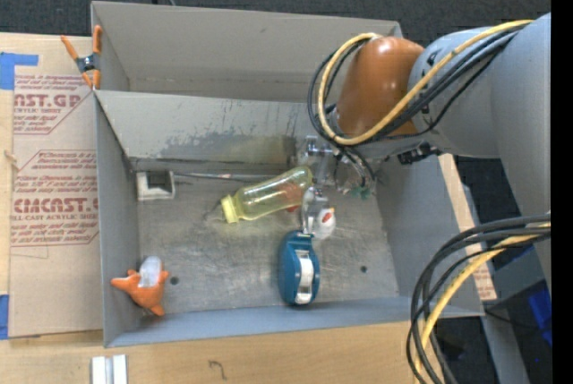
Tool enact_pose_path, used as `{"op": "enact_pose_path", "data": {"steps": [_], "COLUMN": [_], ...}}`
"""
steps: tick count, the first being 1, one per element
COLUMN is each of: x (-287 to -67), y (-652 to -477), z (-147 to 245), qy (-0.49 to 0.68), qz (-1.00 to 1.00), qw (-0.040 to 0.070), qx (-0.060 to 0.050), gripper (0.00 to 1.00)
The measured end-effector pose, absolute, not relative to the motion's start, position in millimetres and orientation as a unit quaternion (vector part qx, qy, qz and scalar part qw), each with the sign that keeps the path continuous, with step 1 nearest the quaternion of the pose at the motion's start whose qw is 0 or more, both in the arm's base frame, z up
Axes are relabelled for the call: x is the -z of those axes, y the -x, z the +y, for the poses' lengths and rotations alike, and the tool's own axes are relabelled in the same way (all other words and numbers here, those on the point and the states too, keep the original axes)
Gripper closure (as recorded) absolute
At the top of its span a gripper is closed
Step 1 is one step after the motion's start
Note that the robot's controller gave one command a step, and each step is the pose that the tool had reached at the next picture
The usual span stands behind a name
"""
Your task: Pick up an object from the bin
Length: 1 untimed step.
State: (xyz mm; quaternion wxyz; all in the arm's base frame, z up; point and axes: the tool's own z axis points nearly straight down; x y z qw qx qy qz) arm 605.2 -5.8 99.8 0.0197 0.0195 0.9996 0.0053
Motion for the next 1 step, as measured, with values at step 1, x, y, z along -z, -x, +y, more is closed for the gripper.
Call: {"op": "enact_pose_path", "data": {"steps": [1], "x": [-99.8], "y": [-605.2], "z": [-5.8], "qy": [-0.019], "qz": [1.000], "qw": [0.020], "qx": [-0.005], "gripper": [1.00]}}
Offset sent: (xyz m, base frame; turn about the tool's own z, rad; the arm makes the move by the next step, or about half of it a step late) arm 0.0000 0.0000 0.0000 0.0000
